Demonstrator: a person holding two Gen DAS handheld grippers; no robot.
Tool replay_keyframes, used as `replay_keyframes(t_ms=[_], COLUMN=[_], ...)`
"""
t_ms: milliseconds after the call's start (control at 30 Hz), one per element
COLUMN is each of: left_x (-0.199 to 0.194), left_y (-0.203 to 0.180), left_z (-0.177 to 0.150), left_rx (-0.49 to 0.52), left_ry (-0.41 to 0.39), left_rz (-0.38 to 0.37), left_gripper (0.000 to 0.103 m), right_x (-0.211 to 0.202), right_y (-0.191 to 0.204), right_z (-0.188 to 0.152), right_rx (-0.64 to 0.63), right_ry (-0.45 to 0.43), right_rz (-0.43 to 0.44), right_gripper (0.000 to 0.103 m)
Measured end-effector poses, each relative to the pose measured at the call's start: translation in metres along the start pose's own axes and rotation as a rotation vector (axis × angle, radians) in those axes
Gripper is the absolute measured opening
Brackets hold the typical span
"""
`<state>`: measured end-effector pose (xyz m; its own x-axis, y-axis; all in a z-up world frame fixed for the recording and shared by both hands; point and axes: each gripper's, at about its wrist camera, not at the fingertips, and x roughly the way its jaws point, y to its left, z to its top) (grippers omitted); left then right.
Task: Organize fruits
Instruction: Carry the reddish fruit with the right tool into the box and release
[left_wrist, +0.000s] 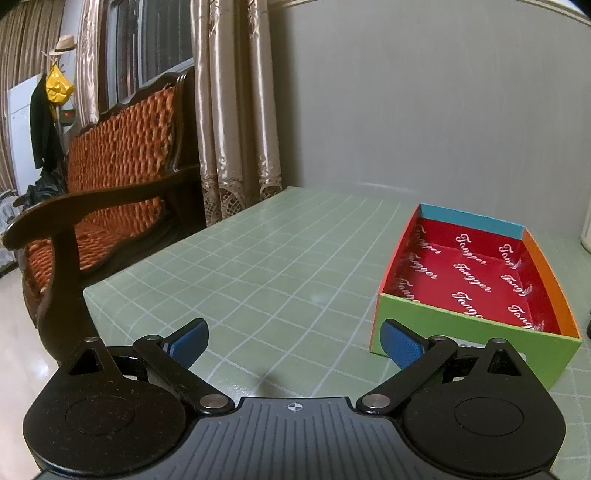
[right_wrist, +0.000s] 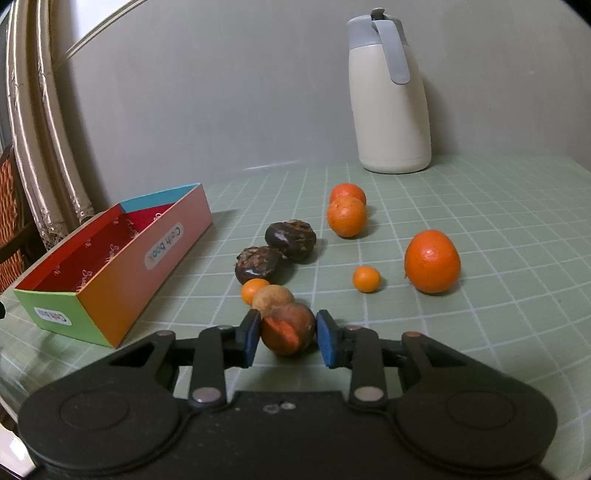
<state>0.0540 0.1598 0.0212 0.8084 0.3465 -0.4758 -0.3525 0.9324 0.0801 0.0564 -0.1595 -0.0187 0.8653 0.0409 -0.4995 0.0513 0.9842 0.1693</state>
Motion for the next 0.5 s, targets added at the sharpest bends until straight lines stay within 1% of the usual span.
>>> replay_keyframes(t_ms=[300, 500], left_x=[0.004, 0.007], left_y=[0.01, 0.02], left_z=[0.0, 0.0], left_rx=[-0.037, -0.071], left_ry=[0.028, 0.04], left_rz=[0.002, 0.008], left_gripper=[0.099, 0.099], right_x=[-0.006, -0.013], right_y=[0.005, 0.025], right_z=[0.001, 0.01], right_rx=[-0.019, -0.067], right_ry=[-0.014, -0.04], right_rz=[0.005, 0.053], right_gripper=[0.032, 0.032])
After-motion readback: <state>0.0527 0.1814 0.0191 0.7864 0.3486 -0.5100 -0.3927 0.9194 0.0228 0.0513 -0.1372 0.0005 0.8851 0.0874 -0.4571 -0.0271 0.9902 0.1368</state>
